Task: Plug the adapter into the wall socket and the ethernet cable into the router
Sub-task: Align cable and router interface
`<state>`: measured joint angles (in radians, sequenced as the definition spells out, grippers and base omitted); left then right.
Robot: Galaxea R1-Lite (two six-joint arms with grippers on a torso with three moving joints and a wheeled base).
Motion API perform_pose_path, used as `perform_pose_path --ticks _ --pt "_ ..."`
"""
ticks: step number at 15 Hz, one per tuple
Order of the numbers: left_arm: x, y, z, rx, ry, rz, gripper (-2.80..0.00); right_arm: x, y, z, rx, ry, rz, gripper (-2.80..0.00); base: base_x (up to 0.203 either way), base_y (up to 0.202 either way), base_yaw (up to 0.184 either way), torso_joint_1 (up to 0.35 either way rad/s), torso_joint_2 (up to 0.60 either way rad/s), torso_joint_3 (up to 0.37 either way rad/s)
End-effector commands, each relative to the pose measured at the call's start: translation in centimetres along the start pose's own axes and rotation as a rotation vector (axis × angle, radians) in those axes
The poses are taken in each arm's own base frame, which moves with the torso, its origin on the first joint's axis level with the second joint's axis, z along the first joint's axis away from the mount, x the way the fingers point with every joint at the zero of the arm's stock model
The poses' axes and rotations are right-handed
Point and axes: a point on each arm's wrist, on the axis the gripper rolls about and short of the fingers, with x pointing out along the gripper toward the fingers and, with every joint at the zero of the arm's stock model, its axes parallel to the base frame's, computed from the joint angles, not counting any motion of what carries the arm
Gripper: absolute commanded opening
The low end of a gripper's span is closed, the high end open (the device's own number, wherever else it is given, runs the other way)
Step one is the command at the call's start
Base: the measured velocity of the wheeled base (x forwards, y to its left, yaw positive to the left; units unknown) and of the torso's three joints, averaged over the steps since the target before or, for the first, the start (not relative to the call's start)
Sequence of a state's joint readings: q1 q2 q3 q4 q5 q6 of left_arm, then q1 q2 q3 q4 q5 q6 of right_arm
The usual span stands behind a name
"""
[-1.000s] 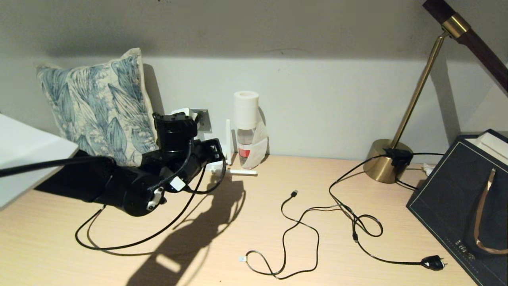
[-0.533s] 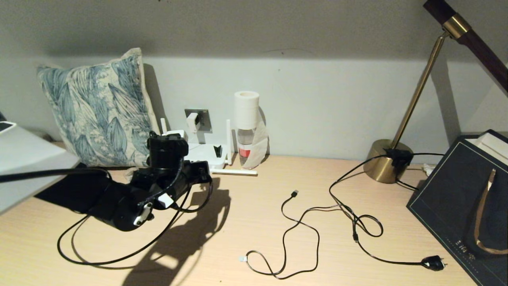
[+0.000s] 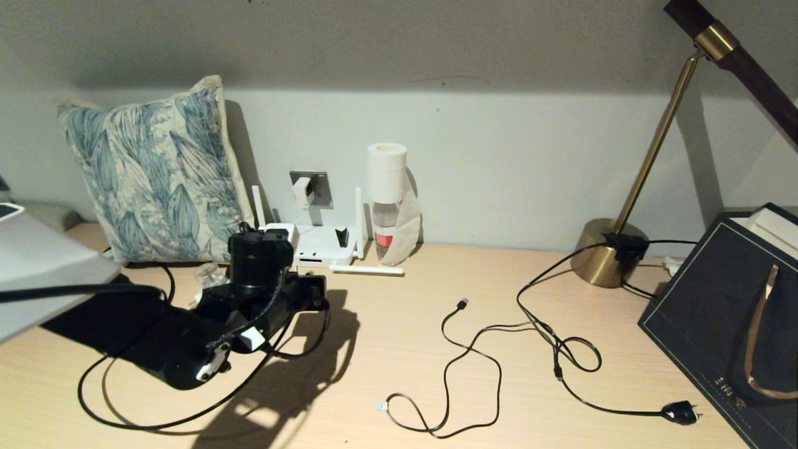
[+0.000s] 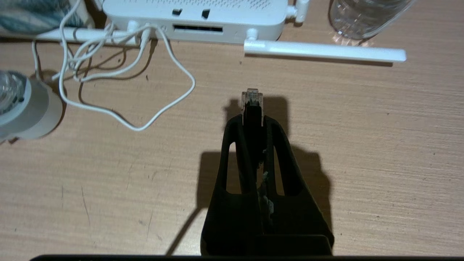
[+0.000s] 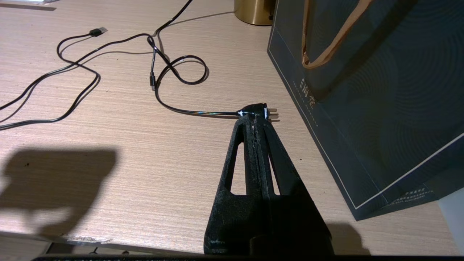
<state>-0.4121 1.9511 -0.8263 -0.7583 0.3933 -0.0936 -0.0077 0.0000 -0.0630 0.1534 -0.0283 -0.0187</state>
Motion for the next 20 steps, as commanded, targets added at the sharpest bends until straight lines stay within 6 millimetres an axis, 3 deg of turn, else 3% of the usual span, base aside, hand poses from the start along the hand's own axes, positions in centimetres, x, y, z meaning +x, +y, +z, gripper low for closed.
perform_pose_path --ticks 1,4,8,14,20 --pt "0.7 0.0 -0.6 0.007 -0.058 -0.017 -2.8 0.1 0.0 -0.2 -0.014 -0.002 0.007 -2.8 0.0 0.0 0.0 0.0 0.0 0.0" --pt "2.1 -0.6 -1.3 0.058 -0.142 -0.033 -2.8 0.7 0.1 0.2 -0.025 -0.167 0.021 -2.8 0.0 0.0 0.0 0.0 0.0 0.0" --pt "2.0 -0.2 -1.0 0.058 -0.146 -0.025 -2.8 0.8 0.1 -0.2 0.018 -0.143 0.028 -2.8 0.0 0.0 0.0 0.0 0.0 0.0" --pt "-1.8 1.4 -1.6 0.101 -0.111 -0.025 -2.8 0.8 0.1 -0.2 0.018 -0.144 0.028 -2.8 0.0 0.0 0.0 0.0 0.0 0.0" --pt "1.3 1.3 -2.6 0.084 -0.082 -0.004 -2.8 0.8 0.1 -0.1 0.018 -0.144 0.028 -2.8 0.0 0.0 0.0 0.0 0.0 0.0"
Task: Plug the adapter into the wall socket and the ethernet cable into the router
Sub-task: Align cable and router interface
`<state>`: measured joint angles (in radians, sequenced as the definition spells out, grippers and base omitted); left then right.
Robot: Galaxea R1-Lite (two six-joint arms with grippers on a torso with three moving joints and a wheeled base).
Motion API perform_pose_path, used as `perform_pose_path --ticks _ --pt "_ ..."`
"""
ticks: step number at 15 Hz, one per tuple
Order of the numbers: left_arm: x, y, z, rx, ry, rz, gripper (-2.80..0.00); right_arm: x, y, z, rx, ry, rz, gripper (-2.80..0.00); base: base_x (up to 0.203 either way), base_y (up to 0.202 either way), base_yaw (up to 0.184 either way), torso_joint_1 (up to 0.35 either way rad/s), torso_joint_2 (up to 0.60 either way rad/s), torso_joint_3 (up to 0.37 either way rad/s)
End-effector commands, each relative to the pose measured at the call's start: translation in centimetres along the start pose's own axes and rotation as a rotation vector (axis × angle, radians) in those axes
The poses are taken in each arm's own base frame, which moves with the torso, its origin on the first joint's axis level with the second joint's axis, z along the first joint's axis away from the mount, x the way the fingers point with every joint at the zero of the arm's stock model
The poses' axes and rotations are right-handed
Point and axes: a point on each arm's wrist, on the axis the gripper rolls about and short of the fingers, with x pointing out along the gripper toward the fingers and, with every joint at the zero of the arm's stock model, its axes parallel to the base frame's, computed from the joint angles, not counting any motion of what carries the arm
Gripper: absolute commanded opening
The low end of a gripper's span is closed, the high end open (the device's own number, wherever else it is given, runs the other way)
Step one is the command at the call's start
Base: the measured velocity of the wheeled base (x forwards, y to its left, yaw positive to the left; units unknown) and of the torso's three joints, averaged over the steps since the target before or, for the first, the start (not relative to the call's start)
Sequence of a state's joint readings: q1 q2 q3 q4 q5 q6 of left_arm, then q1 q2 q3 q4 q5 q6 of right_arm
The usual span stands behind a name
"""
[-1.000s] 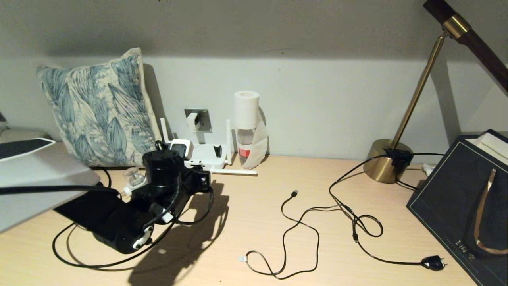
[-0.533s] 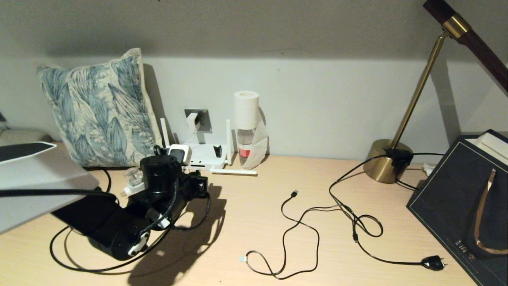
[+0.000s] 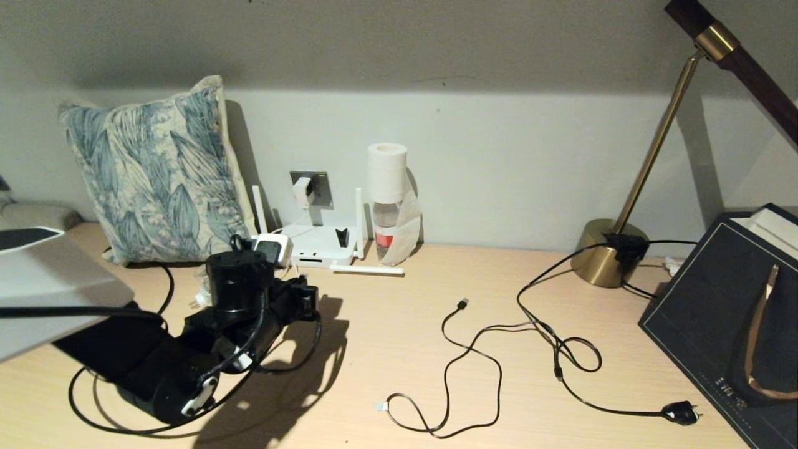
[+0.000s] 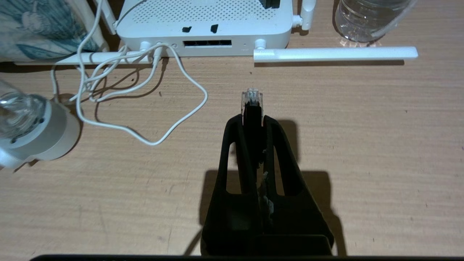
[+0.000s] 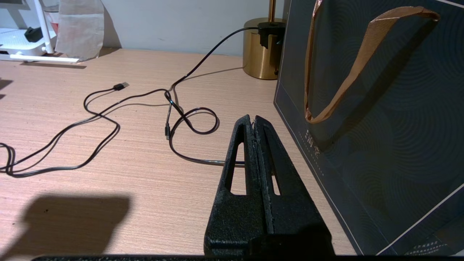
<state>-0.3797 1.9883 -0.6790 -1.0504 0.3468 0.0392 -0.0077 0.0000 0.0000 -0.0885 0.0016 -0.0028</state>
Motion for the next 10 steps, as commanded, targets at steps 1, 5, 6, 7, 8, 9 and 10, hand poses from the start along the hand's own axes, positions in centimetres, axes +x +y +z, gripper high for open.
perform_pose_path --ticks 1,5,6,7,8,9,10 --pt "2.0 0.3 -1.0 -0.01 0.022 0.021 -2.8 0.2 0.0 -1.0 0.0 0.035 0.0 -2.8 0.0 0.0 0.0 0.0 0.0 0.0" --pt "5.6 3.1 -1.7 -0.049 0.037 0.016 -2.8 0.2 0.0 -1.0 0.0 0.036 0.0 -2.8 0.0 0.0 0.0 0.0 0.0 0.0" --pt "6.3 3.2 -1.7 -0.054 0.043 0.019 -2.8 0.2 0.0 -1.0 0.0 0.035 0.0 -2.8 0.0 0.0 0.0 0.0 0.0 0.0" --pt "6.6 3.3 -1.9 -0.059 0.064 0.019 -2.8 0.2 0.0 -1.0 0.0 0.036 0.0 -2.8 0.0 0.0 0.0 0.0 0.0 0.0" --pt "6.7 3.2 -1.9 -0.061 0.069 0.018 -2.8 0.2 0.0 -1.0 0.0 0.035 0.0 -2.8 0.0 0.0 0.0 0.0 0.0 0.0" --pt "7.0 3.2 -1.9 -0.061 0.069 0.009 -2.8 0.2 0.0 -1.0 0.0 0.035 0.0 -2.8 0.0 0.0 0.0 0.0 0.0 0.0" --pt "7.6 3.2 -2.1 -0.063 0.069 0.006 -2.8 0.2 0.0 -1.0 0.0 0.035 0.0 -2.8 0.0 0.0 0.0 0.0 0.0 0.0"
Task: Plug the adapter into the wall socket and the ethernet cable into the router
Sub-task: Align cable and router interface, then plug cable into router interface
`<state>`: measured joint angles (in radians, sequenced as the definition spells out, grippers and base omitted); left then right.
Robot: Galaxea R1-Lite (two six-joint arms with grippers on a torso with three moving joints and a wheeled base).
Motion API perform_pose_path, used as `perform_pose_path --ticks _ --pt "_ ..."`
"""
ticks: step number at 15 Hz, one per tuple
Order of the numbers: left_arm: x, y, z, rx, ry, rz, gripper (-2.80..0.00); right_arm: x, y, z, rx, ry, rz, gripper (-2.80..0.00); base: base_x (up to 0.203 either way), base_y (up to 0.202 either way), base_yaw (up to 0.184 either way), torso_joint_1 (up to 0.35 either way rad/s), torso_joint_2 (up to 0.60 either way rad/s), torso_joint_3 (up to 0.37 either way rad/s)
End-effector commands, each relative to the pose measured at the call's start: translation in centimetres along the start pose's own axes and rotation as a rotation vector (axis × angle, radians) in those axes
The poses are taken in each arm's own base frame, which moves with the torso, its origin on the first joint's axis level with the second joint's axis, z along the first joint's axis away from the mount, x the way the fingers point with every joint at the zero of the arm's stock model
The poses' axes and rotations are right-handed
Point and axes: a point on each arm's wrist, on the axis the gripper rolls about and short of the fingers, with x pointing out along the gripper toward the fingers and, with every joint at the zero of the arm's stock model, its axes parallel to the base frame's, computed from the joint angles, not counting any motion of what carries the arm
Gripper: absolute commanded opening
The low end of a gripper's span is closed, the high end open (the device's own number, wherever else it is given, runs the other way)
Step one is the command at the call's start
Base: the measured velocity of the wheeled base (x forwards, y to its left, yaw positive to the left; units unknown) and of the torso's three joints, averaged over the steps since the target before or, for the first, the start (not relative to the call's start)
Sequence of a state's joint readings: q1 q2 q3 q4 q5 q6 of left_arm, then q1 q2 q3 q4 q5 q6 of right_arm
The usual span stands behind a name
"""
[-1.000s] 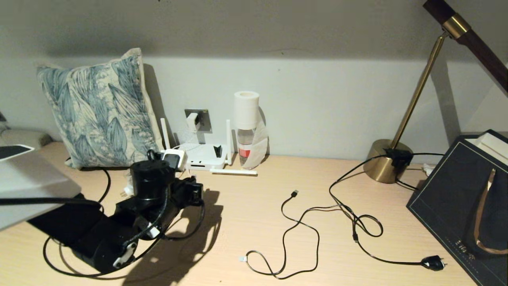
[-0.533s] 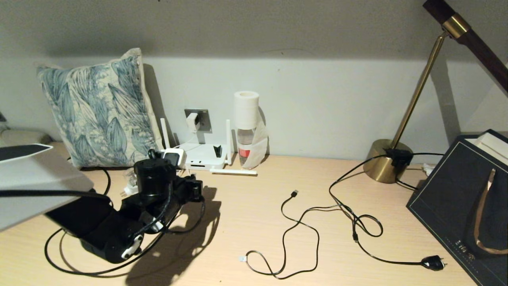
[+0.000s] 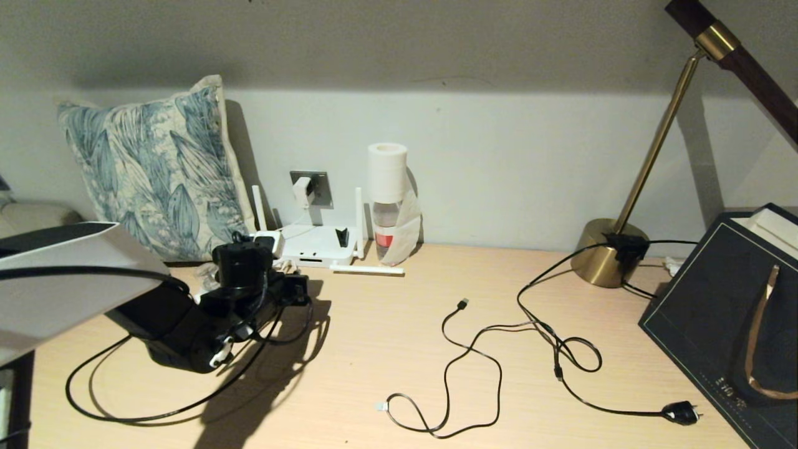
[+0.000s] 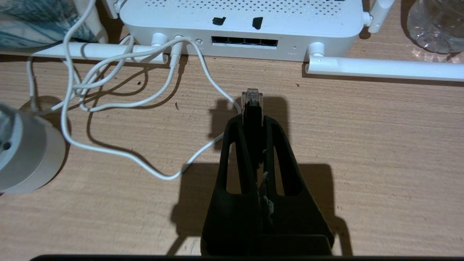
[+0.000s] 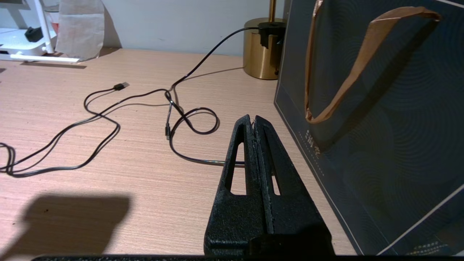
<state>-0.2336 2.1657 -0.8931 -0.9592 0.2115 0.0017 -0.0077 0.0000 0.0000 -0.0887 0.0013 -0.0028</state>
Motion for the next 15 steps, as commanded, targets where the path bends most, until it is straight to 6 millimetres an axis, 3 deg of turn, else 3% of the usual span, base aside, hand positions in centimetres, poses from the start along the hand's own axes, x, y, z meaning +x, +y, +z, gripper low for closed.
perform_pose_path --ticks 1,5,10,15 --pt "1.6 0.0 -0.6 -0.002 0.003 0.004 -2.8 0.2 0.0 -1.0 0.0 0.035 0.0 -2.8 0.0 0.0 0.0 0.0 0.0 0.0" --pt "4.4 0.8 -1.1 -0.014 -0.01 0.033 -2.8 0.2 0.0 -1.0 0.0 0.036 0.0 -2.8 0.0 0.0 0.0 0.0 0.0 0.0" --pt "5.2 1.2 -0.2 -0.016 0.008 0.024 -2.8 0.2 0.0 -1.0 0.0 0.035 0.0 -2.8 0.0 0.0 0.0 0.0 0.0 0.0" --pt "6.1 1.0 -0.6 -0.012 0.028 0.007 -2.8 0.2 0.0 -1.0 0.0 0.035 0.0 -2.8 0.0 0.0 0.0 0.0 0.0 0.0"
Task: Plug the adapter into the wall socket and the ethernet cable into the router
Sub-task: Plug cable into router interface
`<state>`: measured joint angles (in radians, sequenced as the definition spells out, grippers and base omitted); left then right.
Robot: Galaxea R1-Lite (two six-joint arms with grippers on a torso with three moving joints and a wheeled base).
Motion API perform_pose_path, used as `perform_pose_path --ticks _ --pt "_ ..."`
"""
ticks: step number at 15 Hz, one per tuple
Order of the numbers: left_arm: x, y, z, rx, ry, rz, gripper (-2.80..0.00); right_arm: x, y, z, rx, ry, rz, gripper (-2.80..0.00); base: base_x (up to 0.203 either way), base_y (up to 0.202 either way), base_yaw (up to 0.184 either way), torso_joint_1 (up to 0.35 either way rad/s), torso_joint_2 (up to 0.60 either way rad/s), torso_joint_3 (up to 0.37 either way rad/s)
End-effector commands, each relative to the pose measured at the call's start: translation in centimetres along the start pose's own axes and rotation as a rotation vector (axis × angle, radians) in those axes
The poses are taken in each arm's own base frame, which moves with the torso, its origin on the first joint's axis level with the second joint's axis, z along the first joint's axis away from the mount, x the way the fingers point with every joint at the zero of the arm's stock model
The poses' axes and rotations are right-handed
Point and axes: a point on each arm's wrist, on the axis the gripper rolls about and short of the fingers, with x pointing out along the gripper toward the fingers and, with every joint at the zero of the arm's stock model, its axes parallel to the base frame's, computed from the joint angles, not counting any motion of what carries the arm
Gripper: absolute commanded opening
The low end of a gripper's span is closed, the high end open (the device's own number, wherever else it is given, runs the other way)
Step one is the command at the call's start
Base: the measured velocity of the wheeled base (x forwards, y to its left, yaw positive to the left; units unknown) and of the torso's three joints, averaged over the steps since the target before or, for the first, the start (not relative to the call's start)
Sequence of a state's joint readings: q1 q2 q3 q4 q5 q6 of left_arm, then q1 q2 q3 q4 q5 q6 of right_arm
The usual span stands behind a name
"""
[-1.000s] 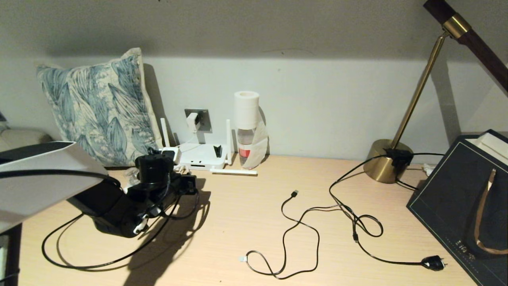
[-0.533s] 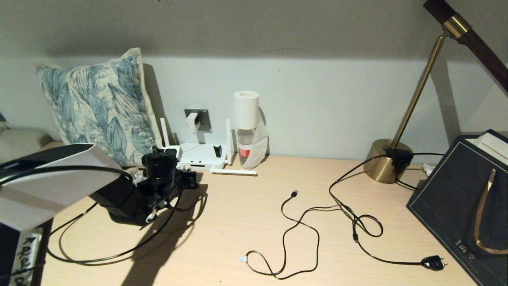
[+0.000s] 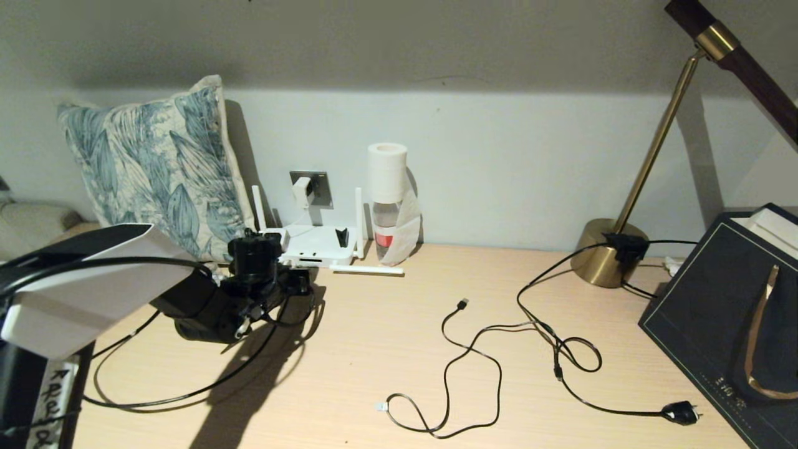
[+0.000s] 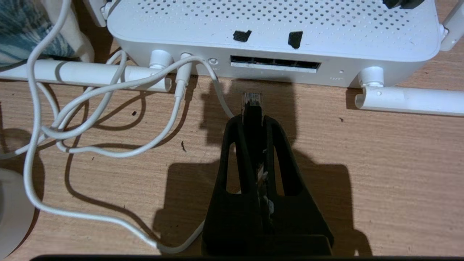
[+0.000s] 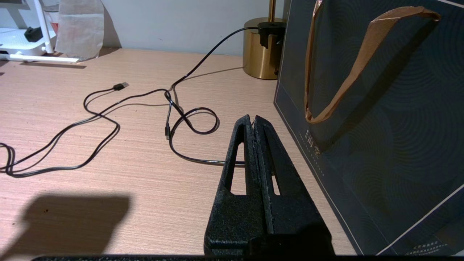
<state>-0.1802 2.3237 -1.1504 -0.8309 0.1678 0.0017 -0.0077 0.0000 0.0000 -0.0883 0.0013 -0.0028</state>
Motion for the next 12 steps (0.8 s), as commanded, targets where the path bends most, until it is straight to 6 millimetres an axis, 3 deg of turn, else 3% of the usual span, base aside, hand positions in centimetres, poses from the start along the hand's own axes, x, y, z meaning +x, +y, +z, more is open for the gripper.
perform_pose_path --ticks 1,12 --pt "0.8 -0.1 -0.2 -0.002 -0.009 0.0 -2.8 0.2 0.0 -1.0 0.0 0.036 0.0 -2.8 0.0 0.0 0.0 0.0 0.0 0.0" --pt "2.0 0.5 0.1 -0.017 -0.037 0.016 -2.8 0.2 0.0 -1.0 0.0 0.036 0.0 -2.8 0.0 0.0 0.0 0.0 0.0 0.0"
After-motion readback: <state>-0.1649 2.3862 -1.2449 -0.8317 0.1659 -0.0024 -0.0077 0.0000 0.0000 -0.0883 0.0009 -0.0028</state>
